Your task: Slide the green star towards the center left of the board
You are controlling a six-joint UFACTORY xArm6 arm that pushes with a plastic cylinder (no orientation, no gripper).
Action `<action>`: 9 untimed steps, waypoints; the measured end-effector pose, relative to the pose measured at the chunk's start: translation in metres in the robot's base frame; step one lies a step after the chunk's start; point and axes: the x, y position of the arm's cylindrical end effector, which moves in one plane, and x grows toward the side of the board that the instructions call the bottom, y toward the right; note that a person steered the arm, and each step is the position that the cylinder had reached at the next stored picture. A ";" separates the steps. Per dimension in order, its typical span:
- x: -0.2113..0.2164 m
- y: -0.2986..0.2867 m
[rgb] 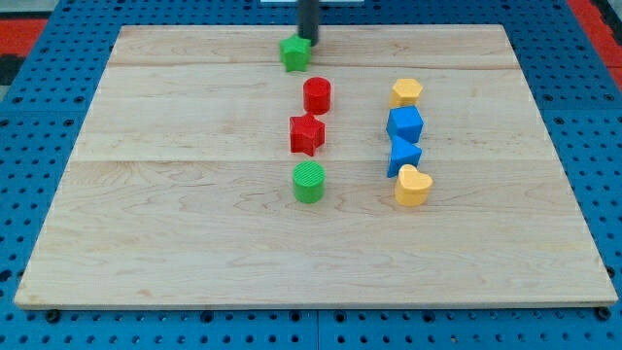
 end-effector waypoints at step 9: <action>0.057 -0.103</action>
